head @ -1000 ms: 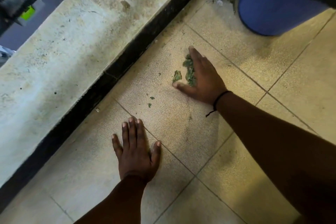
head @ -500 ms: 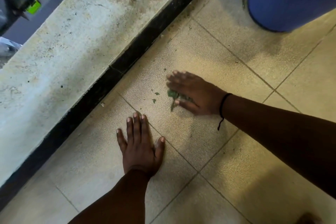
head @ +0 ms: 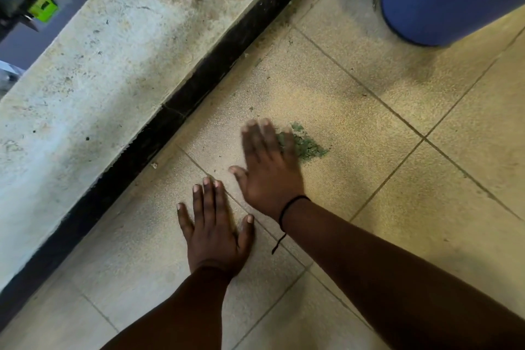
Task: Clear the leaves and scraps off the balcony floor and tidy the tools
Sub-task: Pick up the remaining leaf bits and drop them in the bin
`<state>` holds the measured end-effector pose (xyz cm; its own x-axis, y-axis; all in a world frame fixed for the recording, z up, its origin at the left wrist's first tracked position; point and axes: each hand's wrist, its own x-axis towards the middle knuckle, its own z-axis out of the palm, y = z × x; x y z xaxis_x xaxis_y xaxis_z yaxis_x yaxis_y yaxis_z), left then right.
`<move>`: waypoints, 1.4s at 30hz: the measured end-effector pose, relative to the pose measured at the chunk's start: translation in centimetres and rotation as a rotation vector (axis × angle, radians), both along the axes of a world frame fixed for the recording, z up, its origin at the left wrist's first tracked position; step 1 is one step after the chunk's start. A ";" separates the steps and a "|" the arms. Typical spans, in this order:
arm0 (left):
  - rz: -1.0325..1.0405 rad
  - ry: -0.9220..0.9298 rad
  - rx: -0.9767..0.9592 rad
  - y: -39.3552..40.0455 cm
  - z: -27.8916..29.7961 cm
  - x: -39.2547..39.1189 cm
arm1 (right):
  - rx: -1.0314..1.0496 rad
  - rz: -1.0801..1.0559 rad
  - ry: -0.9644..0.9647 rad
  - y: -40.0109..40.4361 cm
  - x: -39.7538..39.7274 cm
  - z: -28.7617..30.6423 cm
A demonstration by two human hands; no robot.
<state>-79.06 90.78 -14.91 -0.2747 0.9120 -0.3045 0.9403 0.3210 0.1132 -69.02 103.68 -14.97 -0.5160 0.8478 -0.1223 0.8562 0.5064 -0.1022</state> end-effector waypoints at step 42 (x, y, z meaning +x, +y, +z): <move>0.000 -0.016 0.045 0.0 0.1 0.0 | -0.207 -0.321 0.329 12.3 6.3 2.5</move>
<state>-79.07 90.78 -14.84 -0.2705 0.9248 -0.2676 0.9382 0.3155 0.1421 -62.73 115.96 -12.51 -0.2729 0.9452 -0.1791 0.8712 0.1638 -0.4628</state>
